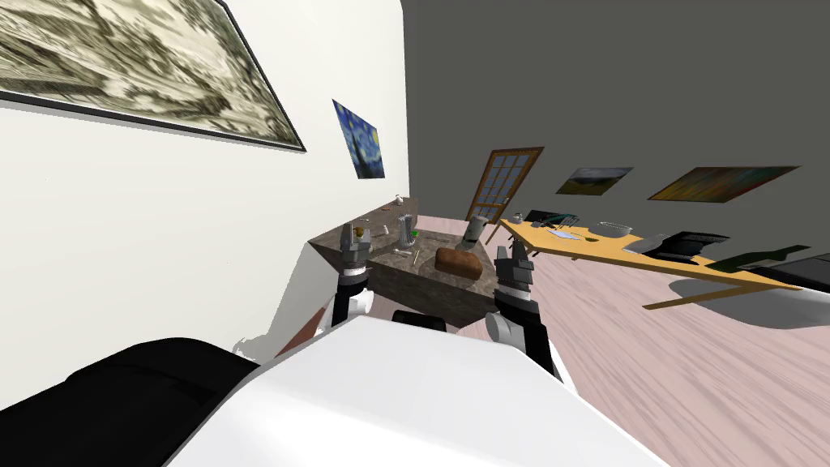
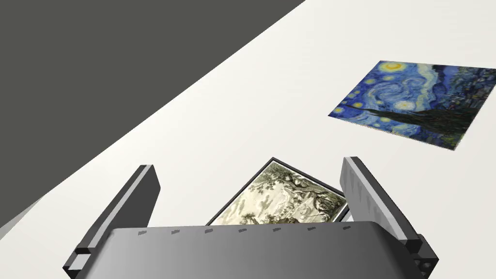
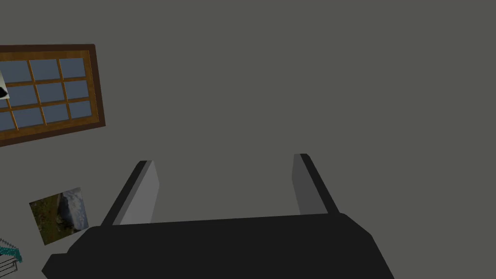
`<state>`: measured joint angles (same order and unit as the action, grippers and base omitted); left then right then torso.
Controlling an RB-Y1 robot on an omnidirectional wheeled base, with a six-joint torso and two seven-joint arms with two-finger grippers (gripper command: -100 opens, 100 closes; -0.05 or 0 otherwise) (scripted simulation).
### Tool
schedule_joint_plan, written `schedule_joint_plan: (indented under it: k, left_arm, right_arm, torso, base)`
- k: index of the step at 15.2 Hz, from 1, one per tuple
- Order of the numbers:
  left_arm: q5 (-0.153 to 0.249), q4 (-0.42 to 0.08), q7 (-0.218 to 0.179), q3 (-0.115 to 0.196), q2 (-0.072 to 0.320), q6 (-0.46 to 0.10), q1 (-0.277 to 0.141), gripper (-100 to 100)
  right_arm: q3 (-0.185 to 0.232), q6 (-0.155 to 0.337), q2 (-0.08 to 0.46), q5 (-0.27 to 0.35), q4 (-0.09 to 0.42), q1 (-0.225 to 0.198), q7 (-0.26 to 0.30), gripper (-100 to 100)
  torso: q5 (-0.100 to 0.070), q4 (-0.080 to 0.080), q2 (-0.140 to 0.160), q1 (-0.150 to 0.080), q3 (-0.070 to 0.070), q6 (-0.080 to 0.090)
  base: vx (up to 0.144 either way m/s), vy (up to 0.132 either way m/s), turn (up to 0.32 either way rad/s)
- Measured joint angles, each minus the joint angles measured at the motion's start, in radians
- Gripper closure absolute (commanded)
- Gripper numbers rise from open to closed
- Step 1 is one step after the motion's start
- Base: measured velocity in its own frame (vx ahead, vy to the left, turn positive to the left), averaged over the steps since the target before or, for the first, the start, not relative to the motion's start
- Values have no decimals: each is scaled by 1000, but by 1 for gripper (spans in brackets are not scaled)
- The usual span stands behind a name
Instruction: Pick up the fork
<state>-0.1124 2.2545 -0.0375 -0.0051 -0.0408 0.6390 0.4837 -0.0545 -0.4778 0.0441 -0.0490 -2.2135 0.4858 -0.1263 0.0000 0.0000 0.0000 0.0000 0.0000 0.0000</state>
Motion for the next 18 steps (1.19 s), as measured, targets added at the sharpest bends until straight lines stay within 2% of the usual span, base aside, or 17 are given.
schedule_joint_plan:
  k: [5, 10, 15, 18]
  left_arm:
    - [6, -16, 0, 0, 90, -38, -17, -100]
    - [18, -51, 1, -1, 181, -125, -61, -100]
    - [29, -91, 6, -7, 239, -224, -108, -100]
    - [36, -109, 7, -8, 261, -281, -134, -100]
  right_arm:
    - [0, 0, 0, 0, 0, 0, 0, 0]
    - [0, 0, 0, 0, 0, 0, 0, 0]
    - [0, 0, 0, 0, 0, 0, 0, 0]
    - [0, 0, 0, 0, 0, 0, 0, 0]
  torso:
    - [0, 0, 0, 2, 0, 0]
    - [1, 0, 0, 2, 0, 0]
    - [1, 0, 0, 3, 0, 0]
    - [0, 0, 0, 2, 0, 0]
  base:
    - [-6, 13, -25]
    - [-9, 23, -38]
    - [-8, 27, -41]
    - [-8, 21, -36]
